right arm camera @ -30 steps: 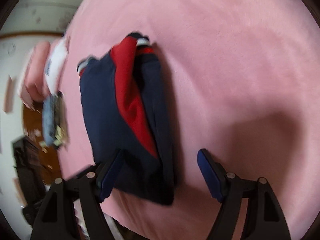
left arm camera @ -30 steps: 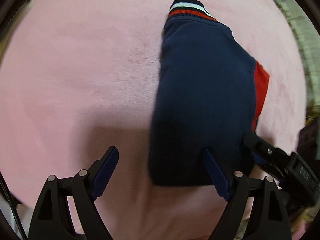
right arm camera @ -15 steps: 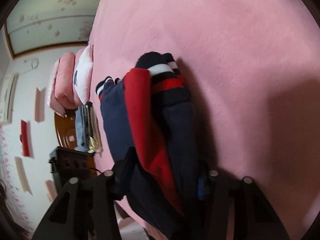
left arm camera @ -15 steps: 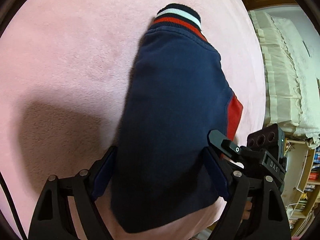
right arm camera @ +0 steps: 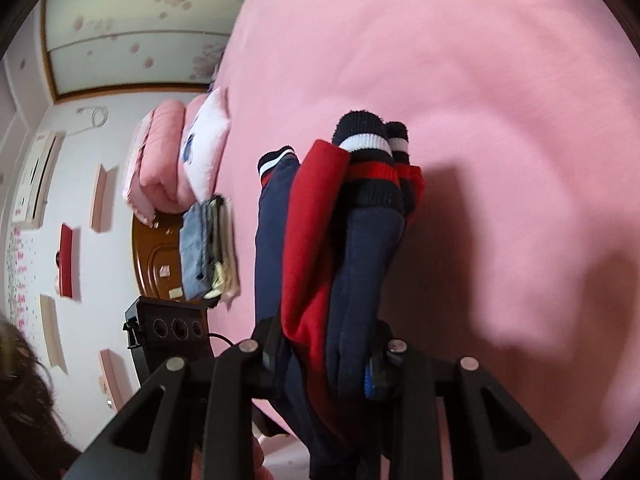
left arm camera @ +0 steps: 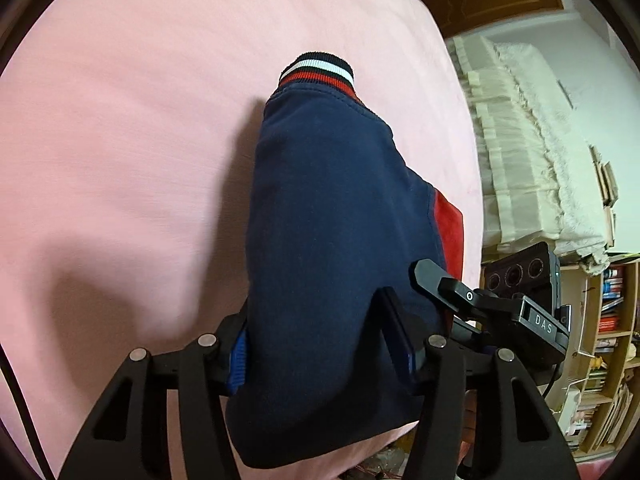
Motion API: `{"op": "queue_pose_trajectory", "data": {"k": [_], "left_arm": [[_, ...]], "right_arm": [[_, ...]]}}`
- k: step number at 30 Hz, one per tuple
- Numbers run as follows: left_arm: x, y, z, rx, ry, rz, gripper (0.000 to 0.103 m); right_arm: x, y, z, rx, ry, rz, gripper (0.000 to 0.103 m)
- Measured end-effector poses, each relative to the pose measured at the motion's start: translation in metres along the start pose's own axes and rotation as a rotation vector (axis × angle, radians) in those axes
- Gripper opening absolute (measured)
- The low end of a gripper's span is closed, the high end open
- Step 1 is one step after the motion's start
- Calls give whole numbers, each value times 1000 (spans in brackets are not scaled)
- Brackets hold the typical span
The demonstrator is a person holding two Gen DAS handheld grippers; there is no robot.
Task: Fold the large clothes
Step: 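Grasp the folded navy jacket with both tools and lift it, then carry the jacket to the clothes stack and lower it on top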
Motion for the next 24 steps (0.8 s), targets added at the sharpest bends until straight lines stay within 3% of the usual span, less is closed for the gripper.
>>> {"op": "queue_pose_trajectory", "data": {"k": [6, 10, 18, 20, 24], "left_arm": [[-118, 68, 1, -82, -60, 55, 55], [-203, 118, 18, -119, -132, 128, 55], [-369, 182, 111, -96, -328, 314, 55], [-410, 193, 148, -51, -371, 378, 55], [-451, 197, 217, 63, -414, 512, 55]], "right_arm": [[60, 75, -42, -67, 71, 7, 27], [127, 132, -65, -96, 137, 71, 27], [268, 279, -80, -212, 182, 255, 27], [301, 315, -76, -217, 186, 300, 27], [372, 380, -51, -220, 178, 389, 26]]}}
Point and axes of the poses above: each gripper's, at about its wrist camera, not at the fingertips, and x roughly the way its jaws point, y to its left, z to its top, the point moved 1 cm from there along x, roughly the way its jaws point, and after that the axes turned 3 degrees about -y, right-handed, at the moved point
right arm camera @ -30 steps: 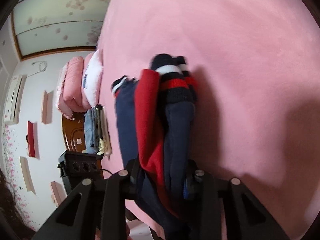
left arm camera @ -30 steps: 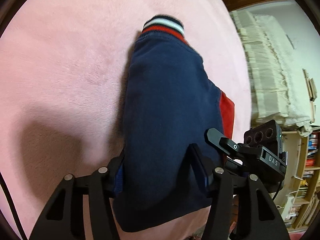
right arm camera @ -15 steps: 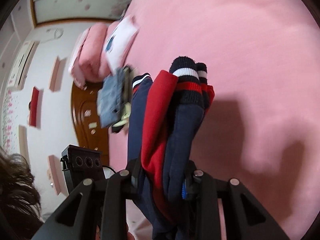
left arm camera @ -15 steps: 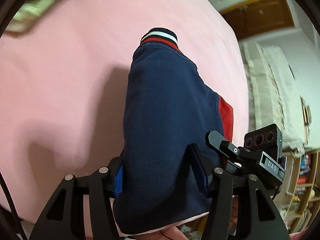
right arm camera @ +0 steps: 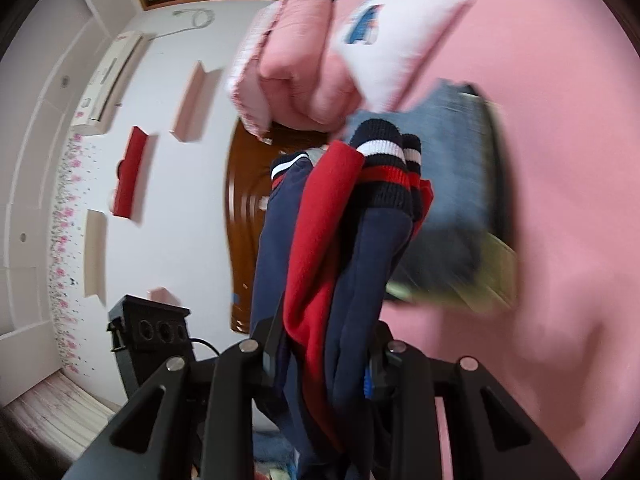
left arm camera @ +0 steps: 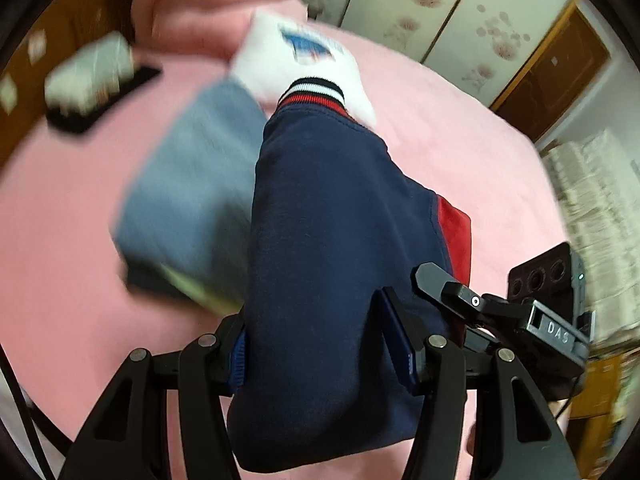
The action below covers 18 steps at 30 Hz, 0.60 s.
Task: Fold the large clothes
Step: 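Carry the jacket to the clothes stack and lower it on top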
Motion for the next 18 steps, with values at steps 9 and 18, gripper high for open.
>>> {"op": "queue_pose_trajectory", "data": {"k": [9, 18], "left_arm": [[129, 34, 88, 208, 40, 192, 56], [188, 62, 52, 122, 2, 70, 71]], "right_arm": [[132, -50, 62, 11, -69, -75, 26], [158, -92, 68, -160, 10, -179, 25]]}}
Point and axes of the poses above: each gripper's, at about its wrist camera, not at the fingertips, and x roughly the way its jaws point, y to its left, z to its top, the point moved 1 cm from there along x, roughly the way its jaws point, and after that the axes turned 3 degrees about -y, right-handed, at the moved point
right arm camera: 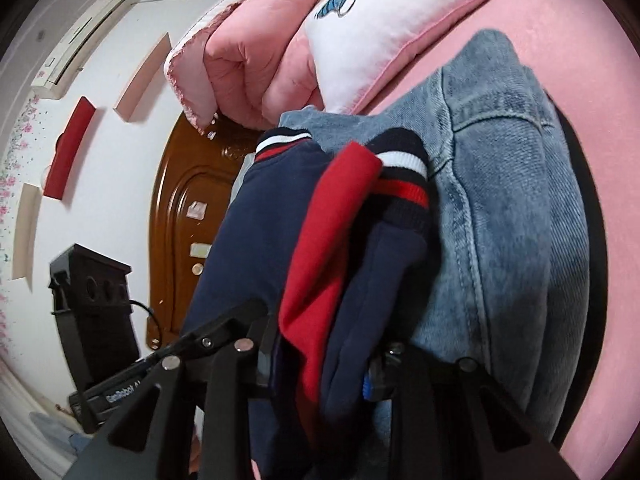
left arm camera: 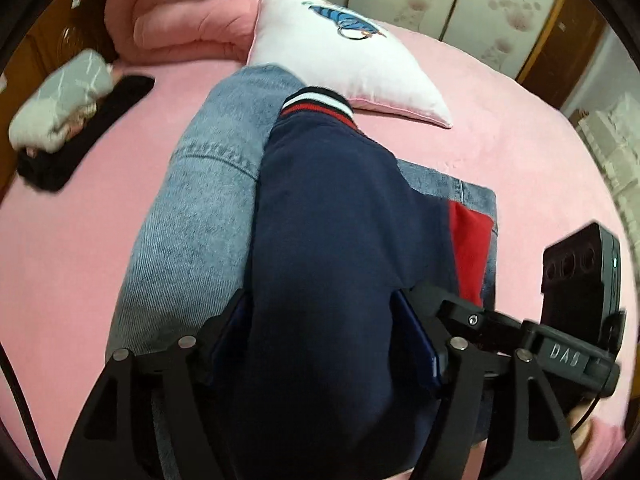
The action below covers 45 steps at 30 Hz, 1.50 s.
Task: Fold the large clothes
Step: 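Carry the jacket to the clothes stack and lower it on top, then open both tools and withdraw them from the clothes stack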
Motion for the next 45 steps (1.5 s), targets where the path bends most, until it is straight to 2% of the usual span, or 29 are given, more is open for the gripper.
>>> {"op": "queue_pose_trajectory", "data": {"k": [4, 9, 11, 12, 14, 15, 16, 17, 19, 21, 22, 24, 27, 29, 33, 36, 38, 40, 42, 45], "left_arm": [[3, -7, 1, -1, -6, 17, 72], [-9, -13, -19, 21, -96, 47, 76], [-19, -22, -30, -22, -165, 134, 77], [-23, -24, -32, -44, -198, 172, 77], [-45, -39, -49, -84, -300, 286, 79], [-53, -44, -57, -106, -332, 334, 83], [-59, -49, -68, -145, -351, 382, 88], [-66, -54, -85, -221, -350, 422, 89], [-73, -61, -114, -341, -318, 417, 89], [-75, -68, -140, -417, -275, 393, 89], [-76, -74, -159, -452, -228, 376, 89], [-79, -86, -186, -462, -167, 367, 89], [-85, -105, -219, -437, -103, 397, 89], [-89, -126, -250, -436, -45, 449, 89], [-105, -176, -305, -443, 3, 427, 89], [-120, -232, -343, -372, 45, 402, 89], [-134, -278, -371, -269, 95, 373, 89], [-149, -312, -391, -149, 135, 375, 89], [-175, -350, -417, 2, 157, 368, 89], [-204, -377, -443, 93, 230, 314, 89]], "right_arm": [[-2, -2, 1, -6, 9, 18, 26], [-2, -11, -3, -17, -2, 41, 26], [-10, -14, -6, 15, 4, 29, 31], [-17, -12, -8, 43, 4, 12, 36], [-42, -4, -15, 61, -42, -38, 65], [-58, -2, -23, 48, -73, -44, 92], [-79, 0, -35, 28, -116, -39, 98], [-96, -1, -45, 18, -144, -48, 98], [-135, -13, -77, 42, -162, -108, 98], [-179, -36, -118, 120, -185, -203, 98], [-198, -45, -135, 163, -194, -247, 98], [-245, -68, -181, 261, -199, -345, 98], [-309, -91, -239, 339, -148, -489, 98], [-348, -94, -270, 319, -128, -552, 98], [-428, -97, -331, 256, -119, -716, 98], [-479, -100, -368, 241, -88, -830, 98], [-511, -104, -387, 267, -71, -918, 98], [-542, -105, -401, 275, -55, -1000, 98], [-577, -97, -411, 235, -78, -1067, 98], [-627, -74, -421, 131, -122, -1171, 98]]}}
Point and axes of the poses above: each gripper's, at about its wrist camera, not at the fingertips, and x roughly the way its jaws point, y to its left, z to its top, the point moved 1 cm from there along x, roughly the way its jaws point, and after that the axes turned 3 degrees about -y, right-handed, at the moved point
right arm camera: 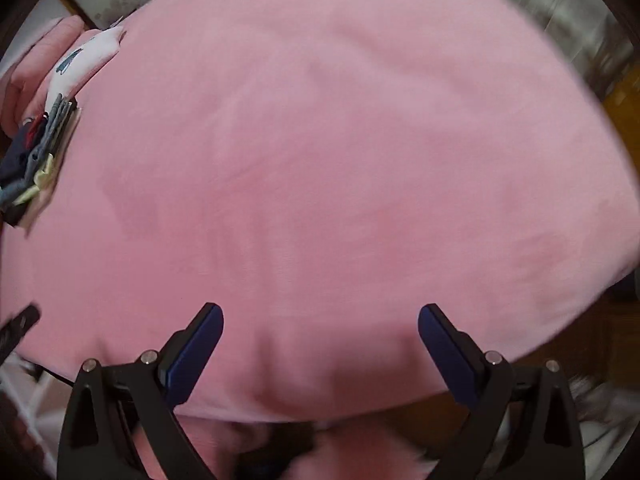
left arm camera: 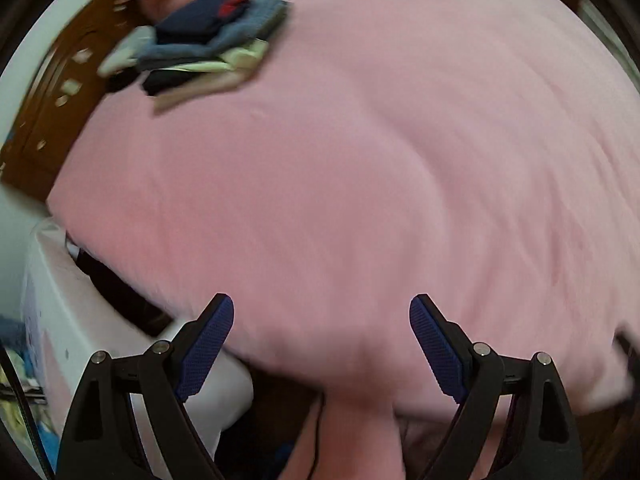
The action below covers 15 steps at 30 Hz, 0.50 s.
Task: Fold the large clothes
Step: 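Open both tools and withdraw them from the clothes stack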
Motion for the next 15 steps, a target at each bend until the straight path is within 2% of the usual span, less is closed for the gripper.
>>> {"op": "queue_pose_trajectory", "data": {"k": [3, 7, 11, 15], "left_arm": [[-29, -15, -31, 67, 77, -109, 89], [-71, -26, -47, 106, 60, -108, 89], [-108, -38, -36, 96, 55, -156, 89], [-157, -54, -5, 99, -2, -215, 89]], "right_arm": [[-37, -29, -5, -69, -56, -61, 98], [-82, -47, -9, -97, -69, -86, 98], [-127, -52, -12, -131, -84, -31, 99], [-177, -40, -4, -183, -86, 57, 99]]}}
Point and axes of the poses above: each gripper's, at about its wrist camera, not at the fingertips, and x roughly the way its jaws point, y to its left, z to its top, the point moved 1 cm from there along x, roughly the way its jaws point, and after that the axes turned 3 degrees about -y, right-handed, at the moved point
